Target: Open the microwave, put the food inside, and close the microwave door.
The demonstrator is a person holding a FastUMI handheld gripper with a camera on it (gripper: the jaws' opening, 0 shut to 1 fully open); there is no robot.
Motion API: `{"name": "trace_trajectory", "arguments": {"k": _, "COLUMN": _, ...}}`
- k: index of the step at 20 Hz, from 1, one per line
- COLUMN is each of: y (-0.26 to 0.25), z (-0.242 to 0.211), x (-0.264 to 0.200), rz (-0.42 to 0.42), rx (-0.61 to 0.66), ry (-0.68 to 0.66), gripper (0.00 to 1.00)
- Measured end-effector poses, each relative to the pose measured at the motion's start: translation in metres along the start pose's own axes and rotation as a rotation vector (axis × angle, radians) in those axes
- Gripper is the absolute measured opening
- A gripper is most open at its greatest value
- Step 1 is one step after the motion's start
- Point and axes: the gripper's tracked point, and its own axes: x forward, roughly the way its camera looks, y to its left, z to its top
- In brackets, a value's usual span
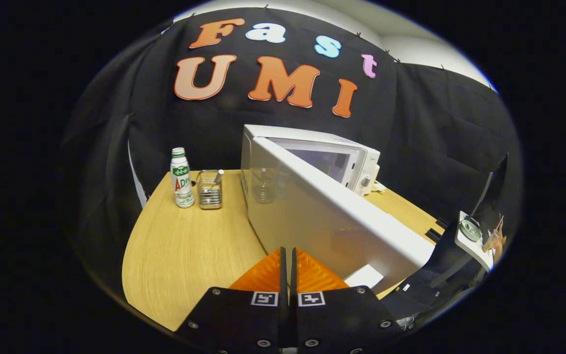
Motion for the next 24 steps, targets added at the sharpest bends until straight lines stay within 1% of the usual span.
{"name": "trace_trajectory", "arguments": {"k": 5, "y": -0.048, "z": 0.010, "x": 0.032, "rz": -0.053, "rx": 0.047, "ry": 0.006, "gripper": 0.00}}
{"name": "trace_trajectory", "arguments": {"k": 6, "y": -0.055, "z": 0.012, "x": 0.037, "rz": -0.053, "rx": 0.049, "ry": 0.008, "gripper": 0.00}}
{"name": "trace_trajectory", "arguments": {"k": 10, "y": -0.091, "z": 0.022, "x": 0.062, "rz": -0.106, "rx": 0.041, "ry": -0.008, "gripper": 0.00}}
{"name": "trace_trajectory", "arguments": {"k": 14, "y": -0.117, "z": 0.031, "x": 0.093, "rz": -0.124, "rx": 0.041, "ry": -0.024, "gripper": 0.01}}
{"name": "trace_trajectory", "arguments": {"k": 21, "y": -0.144, "z": 0.052, "x": 0.157, "rz": -0.078, "rx": 0.092, "ry": -0.056, "gripper": 0.00}}
{"name": "trace_trajectory", "arguments": {"k": 24, "y": -0.146, "z": 0.059, "x": 0.186, "rz": -0.013, "rx": 0.111, "ry": -0.051, "gripper": 0.01}}
